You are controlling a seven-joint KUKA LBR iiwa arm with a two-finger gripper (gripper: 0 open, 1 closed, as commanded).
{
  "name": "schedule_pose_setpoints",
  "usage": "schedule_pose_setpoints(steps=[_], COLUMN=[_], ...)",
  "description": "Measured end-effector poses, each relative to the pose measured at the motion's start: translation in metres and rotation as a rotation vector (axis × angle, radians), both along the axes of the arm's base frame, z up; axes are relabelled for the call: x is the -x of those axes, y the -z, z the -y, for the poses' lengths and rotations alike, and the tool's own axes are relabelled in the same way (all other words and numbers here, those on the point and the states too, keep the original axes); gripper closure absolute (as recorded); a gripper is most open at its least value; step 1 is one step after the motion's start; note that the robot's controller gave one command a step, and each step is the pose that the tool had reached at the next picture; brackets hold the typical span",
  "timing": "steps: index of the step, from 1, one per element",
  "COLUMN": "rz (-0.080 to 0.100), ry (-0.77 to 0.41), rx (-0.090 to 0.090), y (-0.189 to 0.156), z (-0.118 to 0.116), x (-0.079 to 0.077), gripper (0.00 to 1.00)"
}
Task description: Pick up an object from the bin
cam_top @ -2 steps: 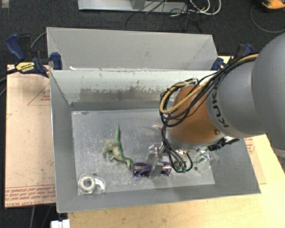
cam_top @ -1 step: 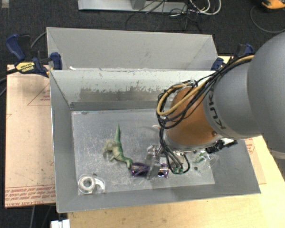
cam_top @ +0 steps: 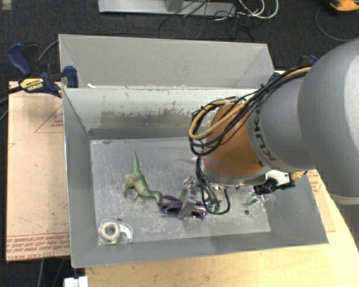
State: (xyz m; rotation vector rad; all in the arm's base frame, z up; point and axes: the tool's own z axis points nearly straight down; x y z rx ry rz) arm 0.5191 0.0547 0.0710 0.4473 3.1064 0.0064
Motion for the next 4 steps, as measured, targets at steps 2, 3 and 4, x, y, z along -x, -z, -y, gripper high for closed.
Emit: schedule_pose_setpoints(steps=[2,3,4], rz=[0.002,0.002,0.002], ry=[-0.070,-0.070,-0.070], rx=[0.000,0.000,0.000], y=[0.0003,0.0003,0.0003], z=[0.0027,0.0027,0.0027], x=[0.0059,0.0059,0.0059], gripper=[1.00,1.00,1.00])
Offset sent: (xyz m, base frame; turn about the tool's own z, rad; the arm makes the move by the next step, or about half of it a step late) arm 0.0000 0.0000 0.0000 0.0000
